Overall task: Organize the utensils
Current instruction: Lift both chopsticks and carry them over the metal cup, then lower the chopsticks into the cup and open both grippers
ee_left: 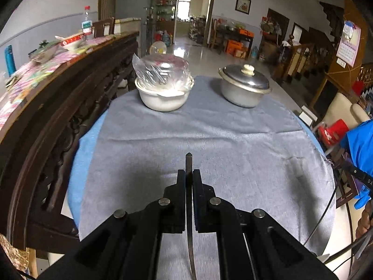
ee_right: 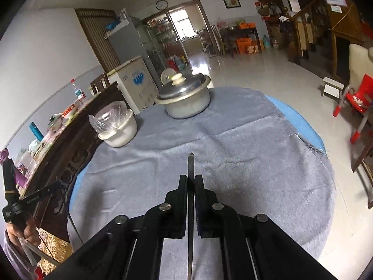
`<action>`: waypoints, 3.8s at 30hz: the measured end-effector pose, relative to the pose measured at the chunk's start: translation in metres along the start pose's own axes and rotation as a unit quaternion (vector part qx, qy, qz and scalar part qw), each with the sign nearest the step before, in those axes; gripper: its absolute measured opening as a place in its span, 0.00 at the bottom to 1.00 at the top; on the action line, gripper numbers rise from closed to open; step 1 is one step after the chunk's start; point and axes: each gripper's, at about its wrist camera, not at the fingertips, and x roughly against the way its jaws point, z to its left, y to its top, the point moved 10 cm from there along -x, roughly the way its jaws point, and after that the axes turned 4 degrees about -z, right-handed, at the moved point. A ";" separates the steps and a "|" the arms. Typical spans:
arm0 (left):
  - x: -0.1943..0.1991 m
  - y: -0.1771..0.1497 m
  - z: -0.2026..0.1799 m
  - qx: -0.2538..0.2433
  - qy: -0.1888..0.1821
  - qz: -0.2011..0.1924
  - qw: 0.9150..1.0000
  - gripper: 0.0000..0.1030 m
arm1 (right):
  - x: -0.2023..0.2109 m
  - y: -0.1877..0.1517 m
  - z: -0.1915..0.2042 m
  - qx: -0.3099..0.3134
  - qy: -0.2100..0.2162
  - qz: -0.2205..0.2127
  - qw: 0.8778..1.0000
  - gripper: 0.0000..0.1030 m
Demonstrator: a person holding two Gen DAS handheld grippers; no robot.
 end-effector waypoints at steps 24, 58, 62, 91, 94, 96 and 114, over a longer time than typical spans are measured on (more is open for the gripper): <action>0.098 -0.023 -0.010 -0.012 0.044 -0.073 0.996 0.05 | 0.106 0.000 0.013 -0.006 0.016 -0.095 0.995 0.06; 0.228 -0.014 -0.083 -0.037 -0.048 -0.151 0.987 0.05 | 0.234 -0.002 0.095 0.060 0.086 -0.178 0.978 0.06; 0.236 -0.008 -0.094 -0.040 -0.060 -0.158 0.985 0.05 | 0.232 -0.002 0.100 0.053 0.092 -0.180 0.978 0.06; 0.212 0.008 -0.142 -0.019 -0.067 -0.181 0.981 0.05 | 0.214 -0.015 0.119 0.067 0.062 -0.227 0.970 0.06; 0.209 0.006 -0.142 -0.018 -0.063 -0.178 0.982 0.05 | 0.214 -0.015 0.119 0.067 0.062 -0.227 0.970 0.06; 0.207 0.005 -0.141 -0.016 -0.062 -0.176 0.982 0.05 | 0.214 -0.016 0.119 0.068 0.062 -0.226 0.970 0.06; 0.196 -0.003 -0.141 -0.012 -0.058 -0.161 0.985 0.05 | 0.202 -0.025 0.124 0.071 0.058 -0.215 0.972 0.06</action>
